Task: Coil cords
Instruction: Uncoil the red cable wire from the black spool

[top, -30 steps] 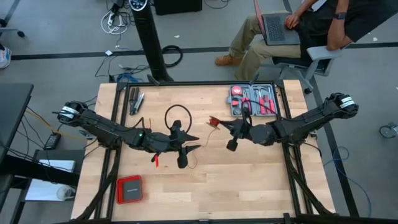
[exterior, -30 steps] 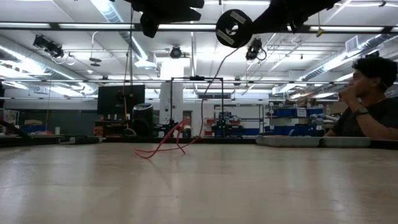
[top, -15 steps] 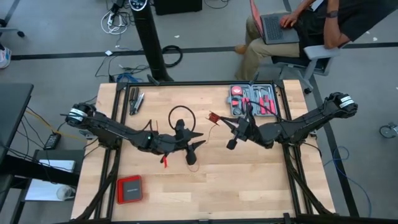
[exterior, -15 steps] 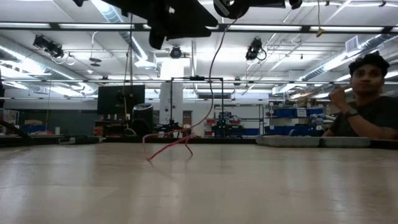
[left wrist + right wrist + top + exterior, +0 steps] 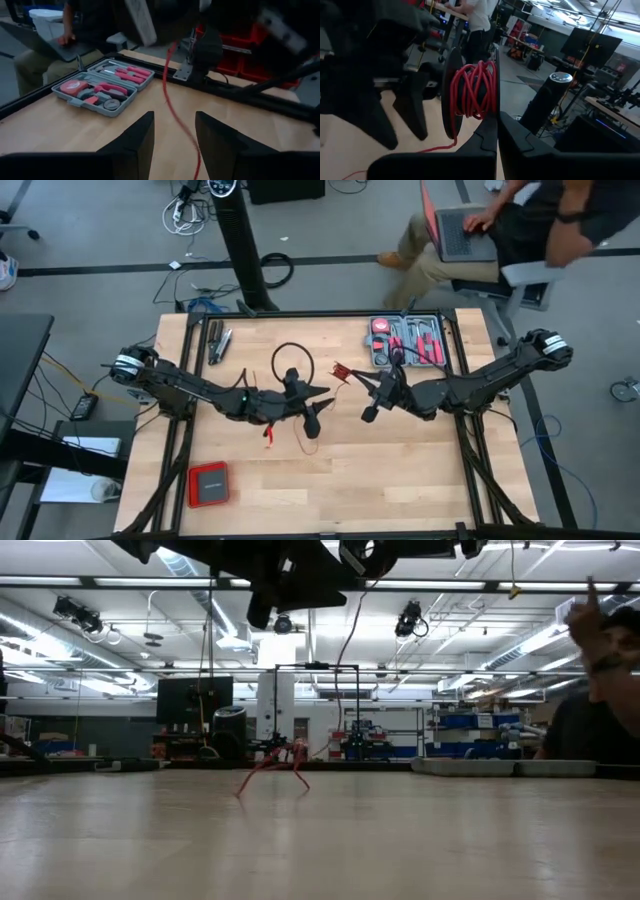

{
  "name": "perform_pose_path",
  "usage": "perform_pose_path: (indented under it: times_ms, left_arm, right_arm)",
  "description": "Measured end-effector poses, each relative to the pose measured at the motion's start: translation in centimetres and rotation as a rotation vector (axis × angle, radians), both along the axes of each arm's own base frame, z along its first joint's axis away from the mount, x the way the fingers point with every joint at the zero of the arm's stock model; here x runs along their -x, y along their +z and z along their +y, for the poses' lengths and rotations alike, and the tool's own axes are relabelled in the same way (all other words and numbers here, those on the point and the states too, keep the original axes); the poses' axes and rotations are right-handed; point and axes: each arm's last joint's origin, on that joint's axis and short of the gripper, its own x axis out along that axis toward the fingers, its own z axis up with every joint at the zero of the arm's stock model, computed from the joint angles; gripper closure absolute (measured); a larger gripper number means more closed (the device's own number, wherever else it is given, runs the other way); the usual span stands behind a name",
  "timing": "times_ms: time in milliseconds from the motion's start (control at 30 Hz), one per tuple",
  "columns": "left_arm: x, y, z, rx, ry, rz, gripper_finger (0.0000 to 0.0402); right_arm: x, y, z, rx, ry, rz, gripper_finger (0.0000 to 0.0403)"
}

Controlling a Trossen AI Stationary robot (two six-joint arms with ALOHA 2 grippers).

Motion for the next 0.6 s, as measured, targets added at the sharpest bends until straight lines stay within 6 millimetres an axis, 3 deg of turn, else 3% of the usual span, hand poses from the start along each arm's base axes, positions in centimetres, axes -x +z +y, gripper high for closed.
perform_pose_path:
  times_ms: [267, 600]
  left_arm:
    - [-0.1, 0.0, 0.4, 0.071, 0.004, -0.022, 0.0255]
    - [0.0, -0.3, 0.4, 0.047, 0.02, 0.013, 0.0255]
  right_arm:
    - [-1.5, -1.1, 0.6, 0.068, -0.019, 0.008, 0.0403]
    - [-1.6, -1.0, 0.8, 0.069, -0.009, -0.016, 0.0403]
